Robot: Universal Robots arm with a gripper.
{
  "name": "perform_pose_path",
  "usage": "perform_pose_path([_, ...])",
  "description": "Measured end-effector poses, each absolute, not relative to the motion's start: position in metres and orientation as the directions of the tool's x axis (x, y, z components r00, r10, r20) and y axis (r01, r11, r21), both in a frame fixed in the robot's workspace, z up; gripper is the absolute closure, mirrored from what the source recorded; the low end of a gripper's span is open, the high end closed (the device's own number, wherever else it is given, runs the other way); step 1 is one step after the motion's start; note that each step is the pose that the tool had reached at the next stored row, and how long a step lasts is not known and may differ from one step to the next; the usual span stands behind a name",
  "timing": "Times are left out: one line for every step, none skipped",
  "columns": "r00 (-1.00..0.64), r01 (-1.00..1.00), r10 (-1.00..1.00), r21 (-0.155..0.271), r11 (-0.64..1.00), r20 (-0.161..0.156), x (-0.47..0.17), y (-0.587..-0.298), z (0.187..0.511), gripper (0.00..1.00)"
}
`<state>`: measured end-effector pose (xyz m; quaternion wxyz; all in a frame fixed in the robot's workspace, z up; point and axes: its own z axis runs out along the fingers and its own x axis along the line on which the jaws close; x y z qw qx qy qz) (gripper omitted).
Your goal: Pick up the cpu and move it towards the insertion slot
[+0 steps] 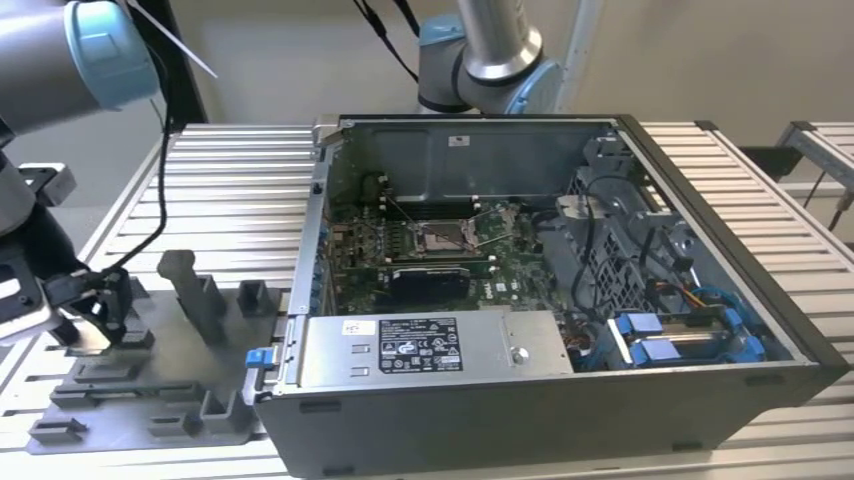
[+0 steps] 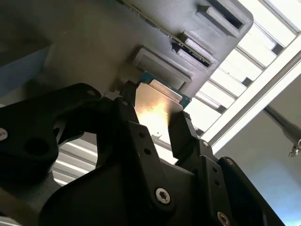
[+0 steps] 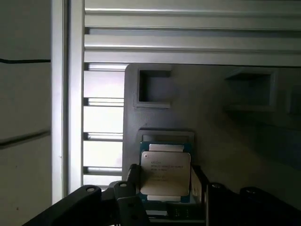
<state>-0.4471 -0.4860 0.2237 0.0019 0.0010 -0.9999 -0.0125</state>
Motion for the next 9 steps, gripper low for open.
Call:
perform_pose_path([-1.000,-0.002,-0.002,0.025,1.000,0.004,-0.447,-0.486,0.224,1.00])
perform_pose_path([-1.000,-0.002,-0.002,0.025,1.000,0.004,-0.447,-0.486,0.225,1.00])
perform_pose_path([-1.000,-0.002,-0.002,0.025,1.000,0.004,-0.447,-0.486,0.227,1.00])
perform_pose_path([-1.000,-0.002,-0.002,0.025,1.000,0.004,-0.447,-0.486,0.230,1.00])
perform_pose_path([-1.000,-0.002,-0.002,0.024,1.000,0.004,-0.447,-0.486,0.233,1.00])
perform_pose_path([-1.000,-0.002,-0.002,0.024,1.000,0.004,-0.448,-0.486,0.235,1.00])
perform_pose_path([-1.000,-0.002,-0.002,0.024,1.000,0.004,-0.448,-0.486,0.238,1.00])
perform_pose_path([-1.000,-0.002,-0.002,0.023,1.000,0.004,-0.448,-0.486,0.242,1.00])
perform_pose_path([-1.000,-0.002,-0.002,0.023,1.000,0.004,-0.448,-0.486,0.247,1.00])
